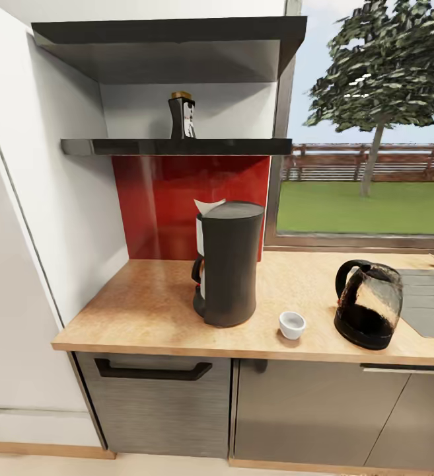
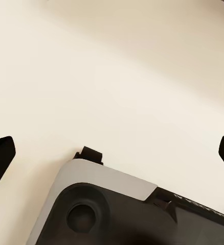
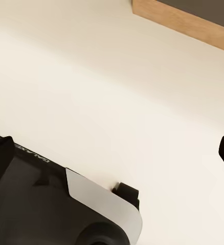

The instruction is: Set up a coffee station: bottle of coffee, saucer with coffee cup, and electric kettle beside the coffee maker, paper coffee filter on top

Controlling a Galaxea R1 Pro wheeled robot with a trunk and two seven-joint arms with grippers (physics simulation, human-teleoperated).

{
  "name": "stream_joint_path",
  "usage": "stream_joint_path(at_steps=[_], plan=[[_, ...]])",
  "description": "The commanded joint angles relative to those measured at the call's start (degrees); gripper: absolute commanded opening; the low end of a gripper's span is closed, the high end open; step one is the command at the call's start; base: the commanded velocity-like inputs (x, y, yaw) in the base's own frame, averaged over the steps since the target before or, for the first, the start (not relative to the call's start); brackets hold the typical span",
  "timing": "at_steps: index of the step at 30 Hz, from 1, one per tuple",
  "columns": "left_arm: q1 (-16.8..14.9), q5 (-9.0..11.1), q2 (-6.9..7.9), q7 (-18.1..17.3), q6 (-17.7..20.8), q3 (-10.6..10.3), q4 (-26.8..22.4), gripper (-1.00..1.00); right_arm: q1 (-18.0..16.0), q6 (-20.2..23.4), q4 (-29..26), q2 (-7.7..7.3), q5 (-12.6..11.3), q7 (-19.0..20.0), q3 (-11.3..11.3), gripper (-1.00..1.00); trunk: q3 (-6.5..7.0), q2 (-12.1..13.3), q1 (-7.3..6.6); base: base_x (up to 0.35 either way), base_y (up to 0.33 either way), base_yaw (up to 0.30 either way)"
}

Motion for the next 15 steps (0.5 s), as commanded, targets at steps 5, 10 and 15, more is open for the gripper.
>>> stream_joint_path(at_steps=[5, 10, 15], plan=[[0.0, 0.6, 0.0, 0.0, 0.0, -0.1, -0.1, 1.0, 0.0, -0.3, -0.3, 0.03, -0.6, 0.0, 0.5, 1.0, -0.06, 0.0, 0.01, 0.0, 0.004, -0.069], [0.0, 0.6, 0.0, 0.0, 0.0, -0.1, -0.1, 1.0, -0.1, -0.3, -0.3, 0.01, -0.6, 0.0, 0.4, 1.0, -0.06, 0.0, 0.01, -0.016, 0.009, -0.013], [0.0, 0.6, 0.0, 0.0, -0.1, -0.1, -0.1, 1.0, -0.1, -0.3, -0.3, 0.01, -0.6, 0.1, 0.5, 1.0, -0.06, 0.0, 0.01, -0.129, 0.089, -0.002]])
